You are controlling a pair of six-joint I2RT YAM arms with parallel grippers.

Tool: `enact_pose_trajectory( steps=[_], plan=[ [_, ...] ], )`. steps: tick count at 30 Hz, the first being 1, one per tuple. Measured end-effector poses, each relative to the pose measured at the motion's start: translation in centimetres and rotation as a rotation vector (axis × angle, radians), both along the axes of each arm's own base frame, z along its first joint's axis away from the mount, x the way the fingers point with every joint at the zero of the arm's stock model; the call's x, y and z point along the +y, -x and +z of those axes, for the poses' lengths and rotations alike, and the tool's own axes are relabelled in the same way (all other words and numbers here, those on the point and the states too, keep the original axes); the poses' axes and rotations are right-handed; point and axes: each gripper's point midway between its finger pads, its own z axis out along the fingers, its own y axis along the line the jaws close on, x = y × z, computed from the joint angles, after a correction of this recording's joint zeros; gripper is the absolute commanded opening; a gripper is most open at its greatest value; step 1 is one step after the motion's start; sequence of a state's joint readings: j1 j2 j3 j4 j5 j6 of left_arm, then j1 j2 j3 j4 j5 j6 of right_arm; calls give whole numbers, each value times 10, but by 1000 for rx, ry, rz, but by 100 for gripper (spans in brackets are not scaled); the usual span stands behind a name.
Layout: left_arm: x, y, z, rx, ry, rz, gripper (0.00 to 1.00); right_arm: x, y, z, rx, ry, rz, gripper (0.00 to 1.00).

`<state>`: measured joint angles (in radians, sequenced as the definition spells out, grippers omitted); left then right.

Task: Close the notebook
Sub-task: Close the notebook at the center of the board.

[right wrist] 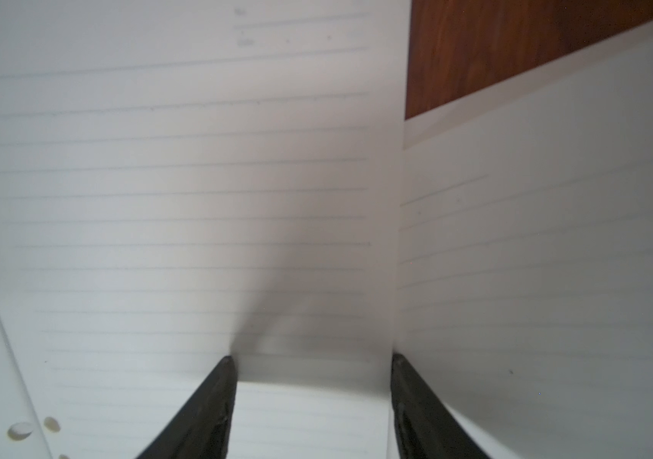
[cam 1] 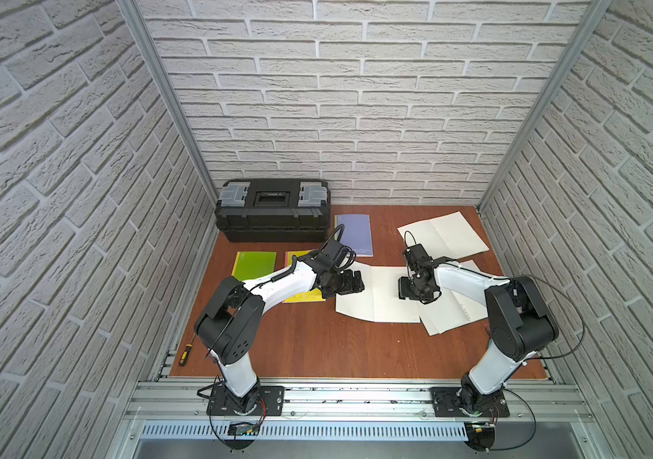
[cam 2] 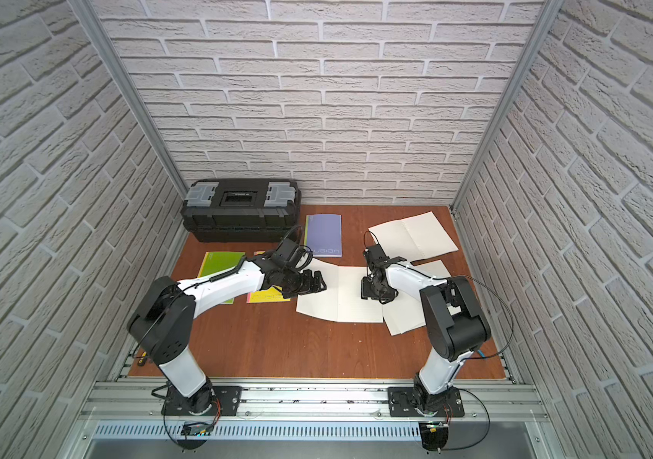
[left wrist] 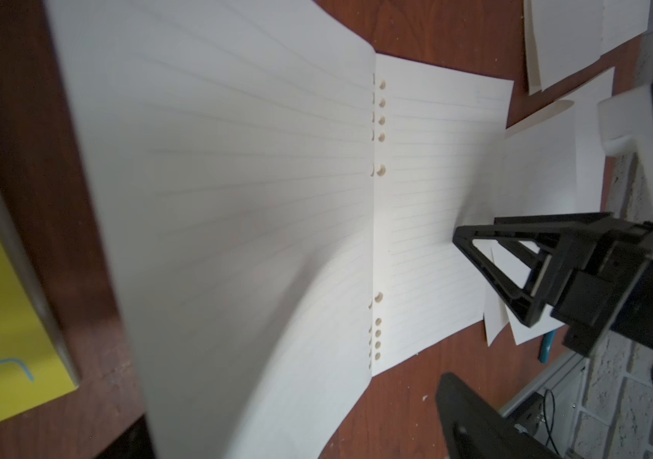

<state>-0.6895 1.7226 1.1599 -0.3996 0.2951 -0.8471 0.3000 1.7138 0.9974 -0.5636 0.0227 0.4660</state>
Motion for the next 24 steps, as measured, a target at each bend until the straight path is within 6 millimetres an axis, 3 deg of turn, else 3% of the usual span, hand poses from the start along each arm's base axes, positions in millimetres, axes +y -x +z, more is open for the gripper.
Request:
enact_pose_trajectory(
  steps=[5, 11, 24],
  plan=[
    [-2, -1, 2, -2, 13, -2, 90, 2, 0, 0, 0, -2, 5, 61],
    [-2, 0, 2, -2, 13, -7, 72, 2, 0, 0, 0, -2, 5, 61],
    [1, -3, 6, -10, -5, -9, 48, 11, 1, 1, -2, -23, 24, 61]
  ],
)
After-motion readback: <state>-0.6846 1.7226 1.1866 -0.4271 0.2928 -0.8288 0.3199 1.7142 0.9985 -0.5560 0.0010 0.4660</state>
